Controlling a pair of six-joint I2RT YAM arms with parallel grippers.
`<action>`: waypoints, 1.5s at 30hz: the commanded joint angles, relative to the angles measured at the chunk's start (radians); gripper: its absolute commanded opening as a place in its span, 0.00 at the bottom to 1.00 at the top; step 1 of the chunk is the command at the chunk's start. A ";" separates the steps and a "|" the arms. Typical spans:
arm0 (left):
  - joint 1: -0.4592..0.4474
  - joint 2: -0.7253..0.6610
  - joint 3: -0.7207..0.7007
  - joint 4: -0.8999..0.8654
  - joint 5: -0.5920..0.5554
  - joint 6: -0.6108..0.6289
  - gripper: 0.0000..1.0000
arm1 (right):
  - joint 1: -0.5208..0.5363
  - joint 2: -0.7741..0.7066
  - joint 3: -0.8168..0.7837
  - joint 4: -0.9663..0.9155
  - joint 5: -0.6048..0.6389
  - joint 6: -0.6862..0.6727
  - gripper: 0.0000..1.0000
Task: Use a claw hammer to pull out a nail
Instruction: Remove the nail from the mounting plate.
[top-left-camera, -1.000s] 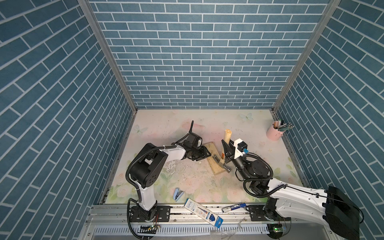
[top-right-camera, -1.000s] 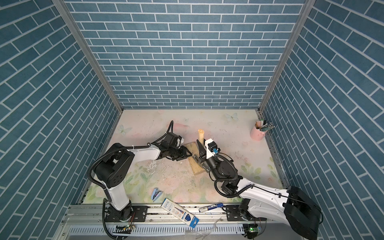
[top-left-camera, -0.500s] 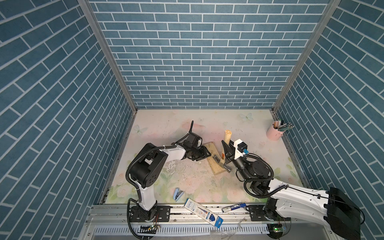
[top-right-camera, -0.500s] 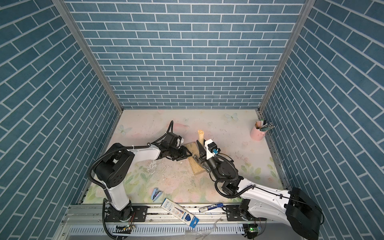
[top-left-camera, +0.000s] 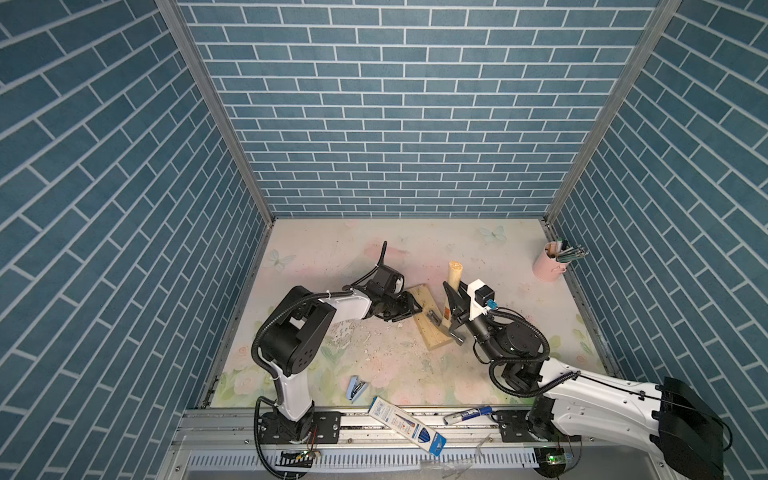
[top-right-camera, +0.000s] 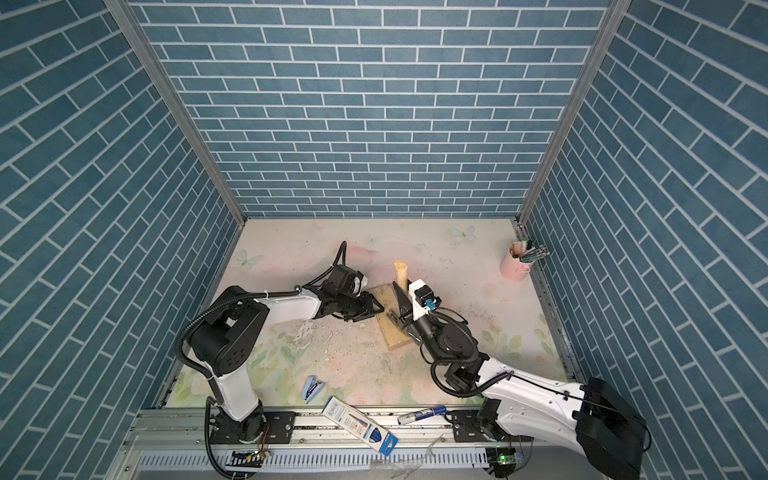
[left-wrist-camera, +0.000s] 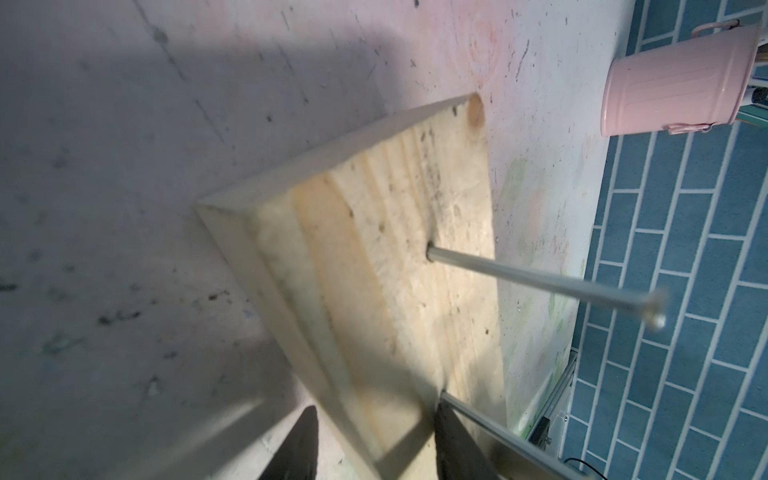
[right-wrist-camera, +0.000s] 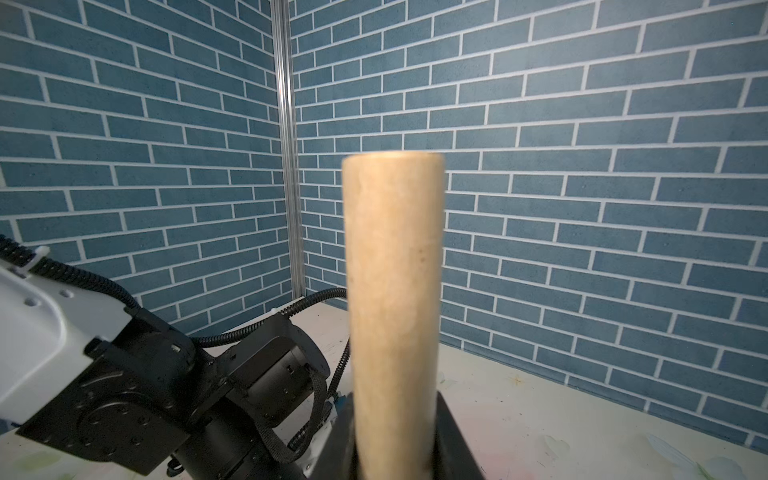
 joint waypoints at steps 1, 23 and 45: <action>-0.023 0.097 -0.056 -0.179 -0.078 0.006 0.46 | 0.004 -0.025 0.058 0.125 -0.020 -0.063 0.00; -0.023 0.100 -0.060 -0.174 -0.080 0.001 0.46 | 0.003 -0.014 0.108 0.152 -0.053 -0.093 0.00; -0.021 0.106 -0.052 -0.186 -0.093 -0.004 0.45 | 0.003 -0.069 0.143 0.119 -0.087 -0.115 0.00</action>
